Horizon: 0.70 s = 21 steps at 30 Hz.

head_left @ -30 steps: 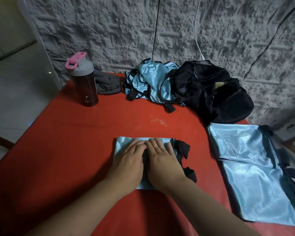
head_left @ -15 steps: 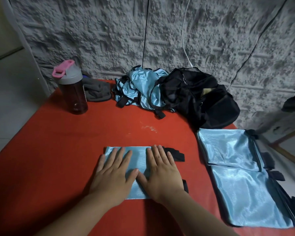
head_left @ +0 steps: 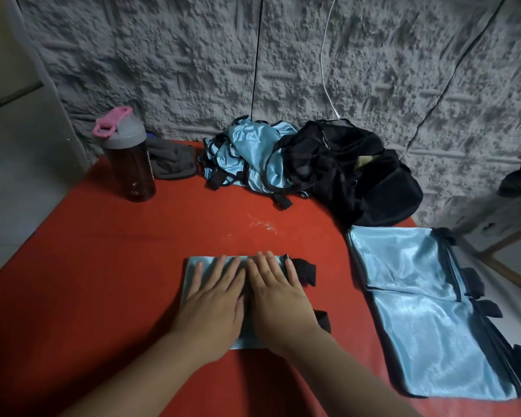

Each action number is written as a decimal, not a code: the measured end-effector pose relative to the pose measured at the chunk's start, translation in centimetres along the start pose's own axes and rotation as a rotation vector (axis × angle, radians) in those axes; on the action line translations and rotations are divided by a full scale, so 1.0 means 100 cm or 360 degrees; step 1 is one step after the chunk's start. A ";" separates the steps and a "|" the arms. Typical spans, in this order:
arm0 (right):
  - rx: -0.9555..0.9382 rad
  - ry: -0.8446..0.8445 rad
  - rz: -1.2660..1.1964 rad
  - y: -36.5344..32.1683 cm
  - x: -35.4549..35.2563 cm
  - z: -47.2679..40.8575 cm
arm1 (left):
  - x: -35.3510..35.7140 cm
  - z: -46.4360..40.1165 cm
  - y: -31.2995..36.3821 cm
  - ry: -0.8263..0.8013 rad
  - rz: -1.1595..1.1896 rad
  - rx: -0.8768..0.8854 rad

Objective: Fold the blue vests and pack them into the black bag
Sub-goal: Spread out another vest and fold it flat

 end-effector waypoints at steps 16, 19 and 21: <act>0.0441 -0.0184 -0.0316 0.041 0.009 0.016 | 0.014 0.009 -0.038 -0.0058 0.0197 -0.0526; 0.0435 -0.0177 -0.0323 0.041 0.010 0.016 | 0.014 0.010 -0.038 -0.0051 0.0197 -0.0539; 0.0435 -0.0178 -0.0327 0.041 0.010 0.016 | 0.014 0.011 -0.038 -0.0041 0.0193 -0.0537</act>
Point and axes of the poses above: each hand's wrist, its own z-axis away from the middle knuckle, its own x-axis out of the palm, y = z × x, the point moved 9 cm from there along -z, towards the middle knuckle, and after that the axes turned 5 degrees about x, right-handed, at the moved point
